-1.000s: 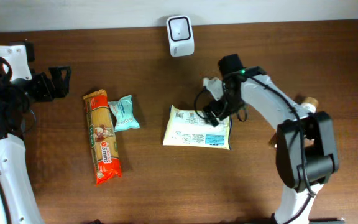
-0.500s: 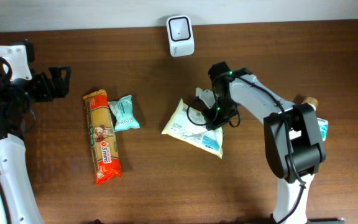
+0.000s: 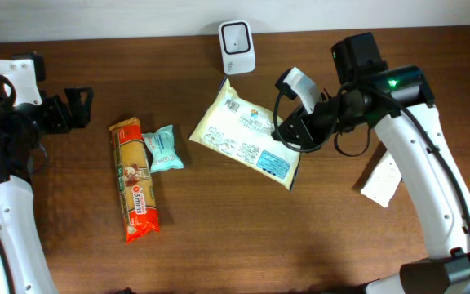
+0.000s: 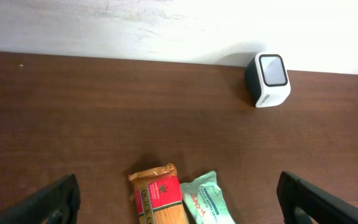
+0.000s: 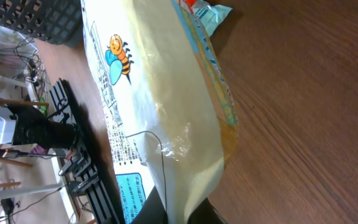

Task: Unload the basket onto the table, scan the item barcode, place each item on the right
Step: 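Hold the wipes packet over the scanner window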

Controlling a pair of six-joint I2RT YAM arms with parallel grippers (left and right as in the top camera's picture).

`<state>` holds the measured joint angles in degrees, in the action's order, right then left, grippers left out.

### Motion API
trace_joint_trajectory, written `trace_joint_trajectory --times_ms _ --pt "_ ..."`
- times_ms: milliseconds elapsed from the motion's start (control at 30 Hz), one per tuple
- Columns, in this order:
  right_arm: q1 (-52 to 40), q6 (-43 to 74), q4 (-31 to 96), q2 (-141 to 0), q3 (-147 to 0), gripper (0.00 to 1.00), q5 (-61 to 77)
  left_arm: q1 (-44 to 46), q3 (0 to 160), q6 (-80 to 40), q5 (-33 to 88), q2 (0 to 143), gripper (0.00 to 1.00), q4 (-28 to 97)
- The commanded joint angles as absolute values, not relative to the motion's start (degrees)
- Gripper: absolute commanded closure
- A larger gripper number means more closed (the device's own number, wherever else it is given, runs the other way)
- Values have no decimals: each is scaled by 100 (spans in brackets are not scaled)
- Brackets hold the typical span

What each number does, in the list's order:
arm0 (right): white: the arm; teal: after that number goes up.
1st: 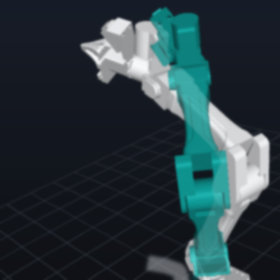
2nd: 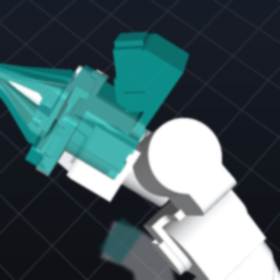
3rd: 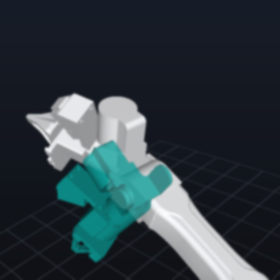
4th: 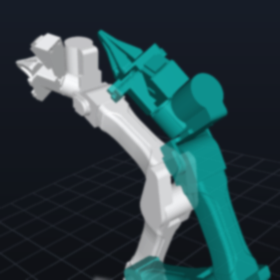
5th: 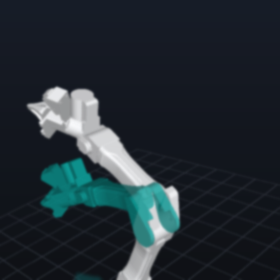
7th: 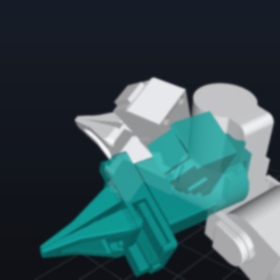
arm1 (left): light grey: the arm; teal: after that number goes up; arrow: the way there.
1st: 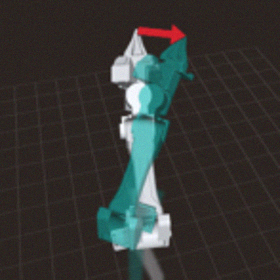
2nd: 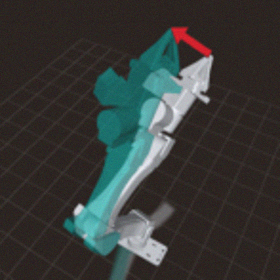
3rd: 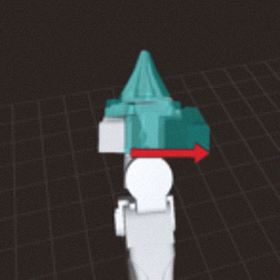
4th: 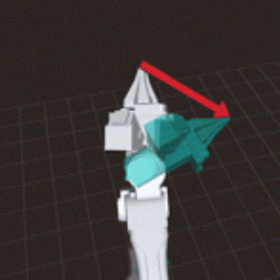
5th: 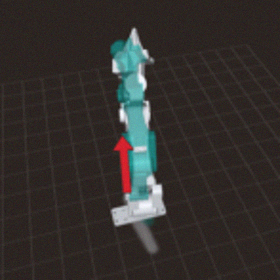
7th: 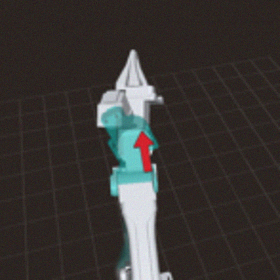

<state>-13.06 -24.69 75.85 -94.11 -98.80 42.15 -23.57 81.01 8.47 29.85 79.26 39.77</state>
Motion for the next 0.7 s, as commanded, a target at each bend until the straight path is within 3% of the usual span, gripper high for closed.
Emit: trace_joint_trajectory --times_ms 0,133,200,367,500,667 --pt "-1321 -2620 7590 -9325 -9983 96 4440 -2340 8165 799 3063 7874 1 3970" --pt "-1365 -2344 6921 -9338 -9981 96 3583 -2340 8165 799 3063 7874 1 3970" --pt "-1608 -1291 6014 -9406 -9977 96 1968 -2340 8165 799 3063 7874 1 3970" --pt "-2333 -1160 4211 -9872 -9977 96 -1942 -2340 8165 799 3063 7874 1 3970" --pt "-2447 -2630 2180 -10772 -9977 96 -4032 -2340 8165 799 3063 7874 1 3970" --pt "-2519 -6121 -1343 -12217 -9977 96 -5223 -2340 8165 799 3063 7874 1 3970"
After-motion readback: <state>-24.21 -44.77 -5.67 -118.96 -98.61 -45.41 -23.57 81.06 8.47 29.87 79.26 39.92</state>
